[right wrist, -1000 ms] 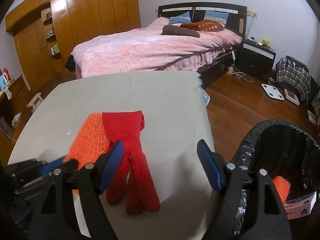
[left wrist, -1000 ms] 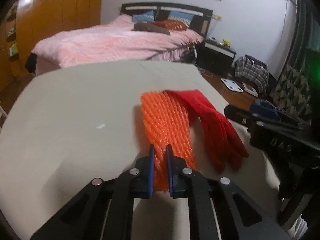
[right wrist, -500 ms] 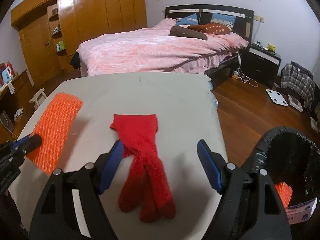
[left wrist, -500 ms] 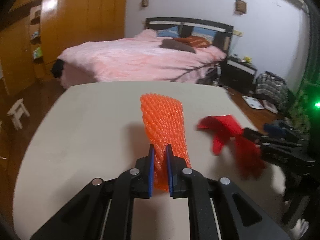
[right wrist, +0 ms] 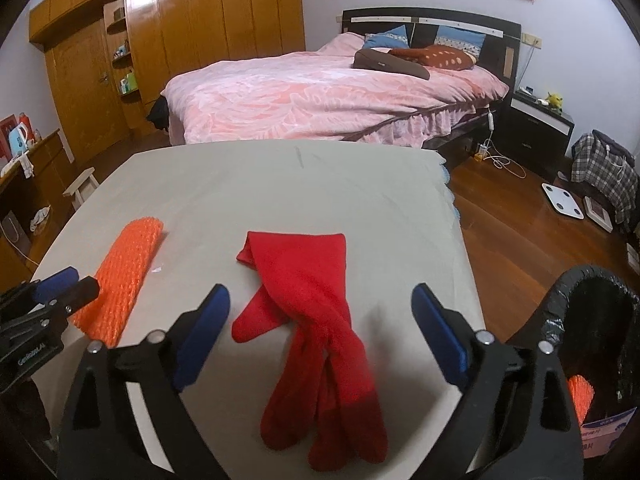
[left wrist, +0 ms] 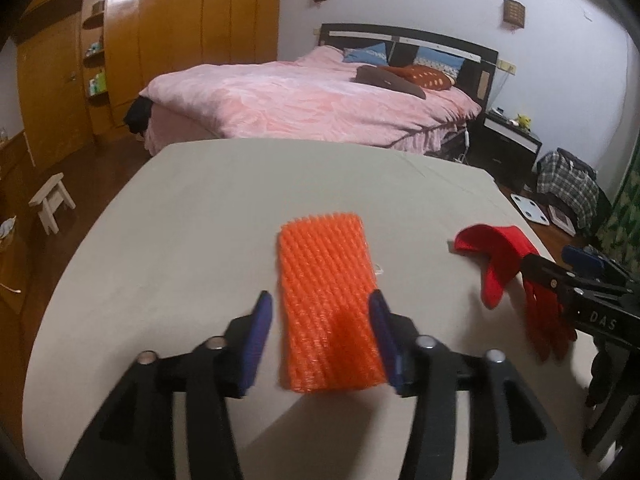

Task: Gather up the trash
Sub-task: 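Grasp the red sock with the right tool while the left tool lifts the orange net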

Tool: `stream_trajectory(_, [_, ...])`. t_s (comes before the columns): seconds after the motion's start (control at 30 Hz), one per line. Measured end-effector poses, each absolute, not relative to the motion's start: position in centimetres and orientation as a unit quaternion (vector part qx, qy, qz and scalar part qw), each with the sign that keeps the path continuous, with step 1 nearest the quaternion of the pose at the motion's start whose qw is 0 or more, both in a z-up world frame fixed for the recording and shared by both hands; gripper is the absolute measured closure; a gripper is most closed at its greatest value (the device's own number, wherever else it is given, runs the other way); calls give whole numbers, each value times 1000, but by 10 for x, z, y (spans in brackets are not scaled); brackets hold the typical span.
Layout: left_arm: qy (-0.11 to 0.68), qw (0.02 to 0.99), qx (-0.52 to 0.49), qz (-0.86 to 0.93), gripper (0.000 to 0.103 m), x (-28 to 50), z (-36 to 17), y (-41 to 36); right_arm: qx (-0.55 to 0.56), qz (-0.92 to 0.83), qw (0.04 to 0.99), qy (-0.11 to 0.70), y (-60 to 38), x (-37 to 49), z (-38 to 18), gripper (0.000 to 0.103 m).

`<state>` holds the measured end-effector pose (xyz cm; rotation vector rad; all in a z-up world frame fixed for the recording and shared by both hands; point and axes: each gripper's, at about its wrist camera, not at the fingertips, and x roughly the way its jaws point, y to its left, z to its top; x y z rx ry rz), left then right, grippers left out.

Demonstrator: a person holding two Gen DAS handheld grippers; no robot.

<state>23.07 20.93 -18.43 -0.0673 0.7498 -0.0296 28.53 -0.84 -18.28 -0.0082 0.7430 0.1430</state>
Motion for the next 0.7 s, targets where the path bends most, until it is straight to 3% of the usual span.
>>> stream_trajectory(0.13, [358,933,-41,6,36,233,-183,218,-2,79,926,369,-5,294,-185,12])
stream_trajectory(0.5, [353,935,-34,13,31,235,-180,220,-26,90,908,408,20,327,-206,14])
stream_trajectory(0.7, [351,936,-28,9,30,234,-179,215,-20,106,897,429,22,332,-217,57])
